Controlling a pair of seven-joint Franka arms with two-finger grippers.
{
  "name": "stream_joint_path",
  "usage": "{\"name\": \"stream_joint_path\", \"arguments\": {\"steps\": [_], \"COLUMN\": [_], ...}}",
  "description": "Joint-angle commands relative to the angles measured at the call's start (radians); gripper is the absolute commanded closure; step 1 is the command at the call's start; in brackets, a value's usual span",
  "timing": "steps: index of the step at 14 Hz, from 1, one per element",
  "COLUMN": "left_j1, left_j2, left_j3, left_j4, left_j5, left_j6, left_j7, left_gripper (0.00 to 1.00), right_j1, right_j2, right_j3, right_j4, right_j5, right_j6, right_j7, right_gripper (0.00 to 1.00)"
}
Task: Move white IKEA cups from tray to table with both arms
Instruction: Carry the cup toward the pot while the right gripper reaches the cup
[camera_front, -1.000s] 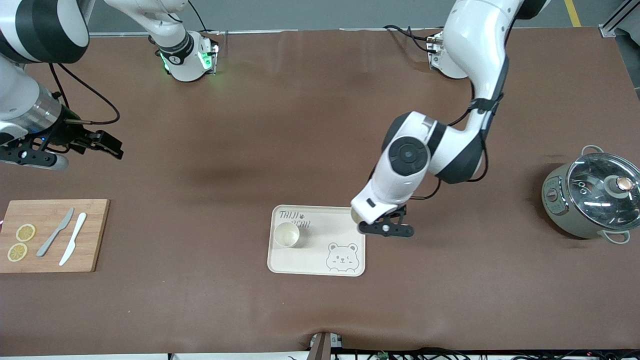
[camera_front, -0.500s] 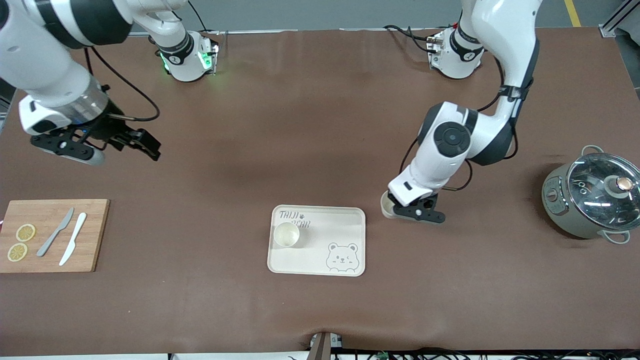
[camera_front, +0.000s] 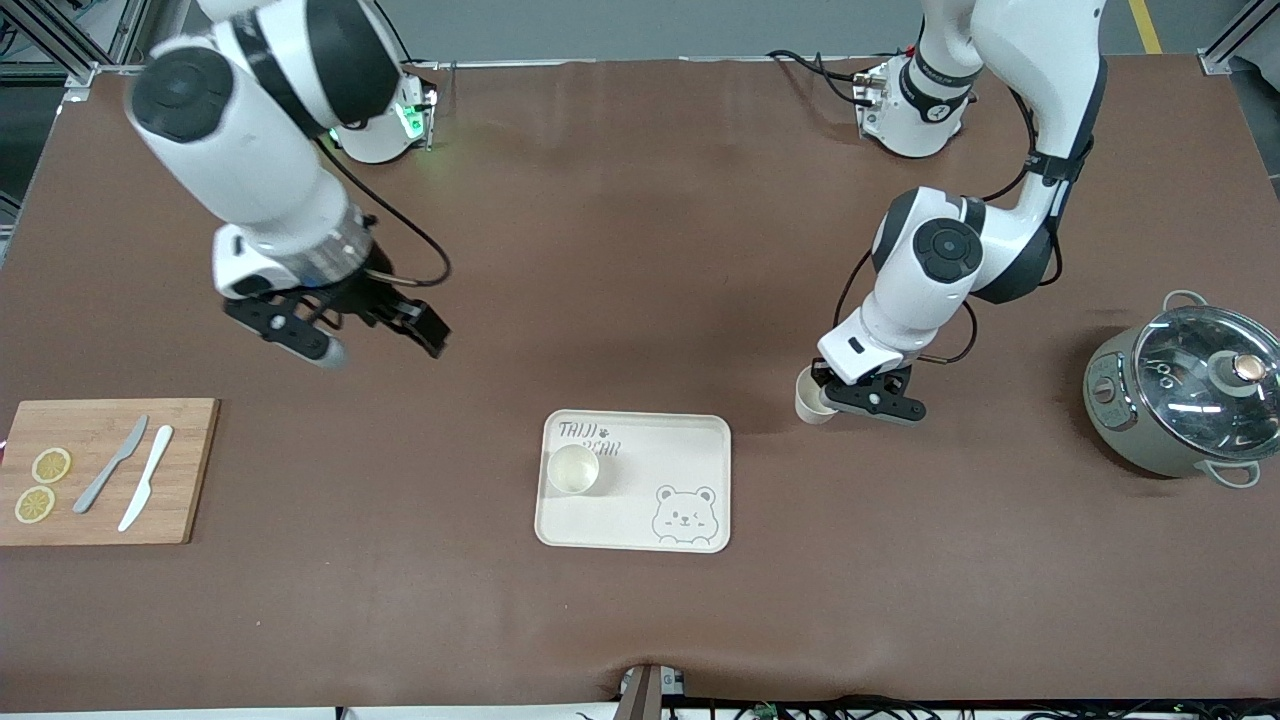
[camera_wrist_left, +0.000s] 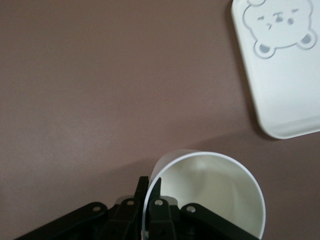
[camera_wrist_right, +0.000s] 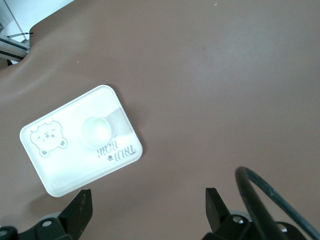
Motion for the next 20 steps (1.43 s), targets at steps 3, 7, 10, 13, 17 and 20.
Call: {"name": "stream_joint_path", "arguments": {"steps": [3, 7, 10, 13, 17, 20], "left_j1": [0.076, 0.136, 0.161, 0.169, 0.222, 0.373], "left_j2": [-0.049, -0.077, -0.104, -0.106, -0.104, -0.103], "left_j3": [-0.002, -0.007, -0.01, -0.025, -0.057, -0.178], "left_j4": [-0.159, -0.204, -0.239, -0.261, -0.307, -0.325], "left_j5": [-0.007, -0.007, -0.01, -0.018, -0.018, -0.019], "left_j6": [0.163, 0.174, 0.173, 0.17, 0.165, 0.164], "left_j7": [0.121, 0.202, 0.234, 0.238, 0.265, 0.311], "left_gripper": [1.0, 1.0, 1.0, 1.0, 1.0, 1.0], "right_j1": [0.095, 0.116, 0.115, 0.112, 0.11, 0.104], "right_j2": [0.24, 0.351, 0.417, 0.47, 0.526, 0.53], "right_j3": [-0.01, -0.015, -0.016, -0.018, -0.018, -0.016], "right_j4": [0.259, 0.338, 0.337, 0.33, 0.329, 0.312], "right_j5": [-0.101, -0.155, -0.221, -0.246, -0.258, -0.26], "right_j6": [-0.018, 0.029, 0.075, 0.133, 0.198, 0.198], "right_j7": [0.227, 0.334, 0.362, 0.362, 0.4, 0.382], "right_gripper": [0.0, 0.0, 0.0, 0.0, 0.0, 0.0]}}
